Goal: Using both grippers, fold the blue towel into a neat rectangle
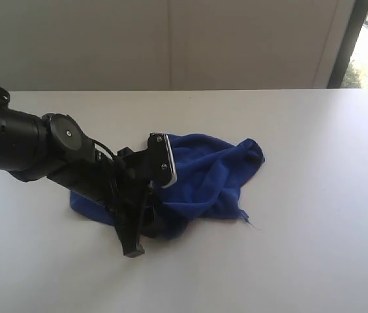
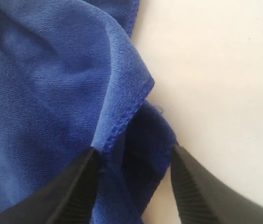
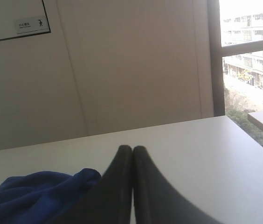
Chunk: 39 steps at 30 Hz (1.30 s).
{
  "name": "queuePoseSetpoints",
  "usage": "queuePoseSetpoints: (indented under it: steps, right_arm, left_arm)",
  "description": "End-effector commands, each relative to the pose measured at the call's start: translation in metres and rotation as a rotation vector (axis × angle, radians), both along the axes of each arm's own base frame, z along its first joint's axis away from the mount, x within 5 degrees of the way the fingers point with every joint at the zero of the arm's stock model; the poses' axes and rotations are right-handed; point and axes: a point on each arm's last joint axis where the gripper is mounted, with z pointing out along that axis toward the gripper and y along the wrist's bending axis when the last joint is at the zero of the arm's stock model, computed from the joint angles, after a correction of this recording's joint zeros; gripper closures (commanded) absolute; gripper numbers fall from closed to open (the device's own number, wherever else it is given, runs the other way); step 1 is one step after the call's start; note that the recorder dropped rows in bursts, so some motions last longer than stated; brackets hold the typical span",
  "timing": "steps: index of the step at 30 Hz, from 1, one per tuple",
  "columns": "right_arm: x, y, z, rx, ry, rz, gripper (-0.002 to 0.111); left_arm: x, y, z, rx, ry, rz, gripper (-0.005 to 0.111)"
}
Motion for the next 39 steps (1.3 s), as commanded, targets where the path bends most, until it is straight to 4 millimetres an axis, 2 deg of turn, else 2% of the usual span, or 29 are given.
queuePoseSetpoints:
  steps: [1,4,8,10,11,13,15,20,21,22,23,24,25,29,32,36,39]
  right_arm:
    - [0.000,0.000,-0.002,0.010,0.000,0.003,0.108]
    - [0.000,0.000,-0.002,0.010,0.000,0.003,0.108]
    - [0.000,0.000,-0.002,0.010,0.000,0.003,0.108]
    - [0.000,0.000,-0.002,0.010,0.000,0.003,0.108]
    - [0.000,0.000,-0.002,0.010,0.000,0.003,0.108]
    - [0.000,0.000,-0.002,0.010,0.000,0.003,0.108]
    - [0.000,0.000,-0.002,0.010,0.000,0.003,0.108]
    - [0.000,0.000,0.000,0.073,-0.032,0.008,0.108]
    - [-0.001,0.000,0.002,0.097,-0.056,0.011,0.108]
    - [-0.001,0.000,0.003,0.101,-0.064,0.012,0.108]
    - [-0.001,0.000,0.003,0.118,-0.068,0.014,0.108]
    - [-0.001,0.000,0.003,0.133,-0.068,0.015,0.108]
    - [-0.001,0.000,0.002,0.169,-0.059,0.019,0.108]
    - [0.000,0.000,-0.007,0.227,0.027,0.019,0.108]
    - [0.008,0.000,-0.010,0.258,0.113,0.016,0.108]
    - [0.035,0.003,0.005,0.213,0.275,0.067,0.108]
    - [0.066,0.011,0.018,0.093,0.375,0.148,0.100]
  left_arm:
    - [0.003,-0.001,0.000,-0.023,-0.017,0.052,0.054]
    - [0.006,-0.001,-0.005,-0.014,-0.031,0.068,0.057]
    - [0.008,-0.002,-0.021,0.016,0.001,0.065,0.062]
    - [0.009,-0.002,-0.027,0.026,0.001,0.073,0.071]
    - [0.011,-0.002,-0.027,0.028,-0.012,0.083,0.084]
    - [0.013,-0.002,-0.021,0.016,-0.033,0.088,0.095]
    - [0.014,-0.003,-0.008,-0.008,-0.067,0.090,0.106]
    - [0.016,-0.005,0.053,-0.121,-0.208,0.094,0.107]
    - [0.015,-0.002,0.082,-0.170,-0.284,0.101,0.107]
    - [0.014,0.000,0.095,-0.194,-0.325,0.112,0.107]
    - [0.011,0.005,0.121,-0.241,-0.412,0.143,0.107]
    - [0.010,0.008,0.130,-0.257,-0.442,0.154,0.107]
    - [0.006,0.015,0.151,-0.297,-0.521,0.189,0.107]
    - [-0.004,0.030,0.184,-0.347,-0.656,0.237,0.107]
    - [-0.010,0.043,0.200,-0.319,-0.746,0.205,0.107]
    - [-0.001,0.070,0.209,-0.304,-0.784,0.291,0.107]
    - [0.003,0.081,0.212,-0.295,-0.796,0.326,0.107]
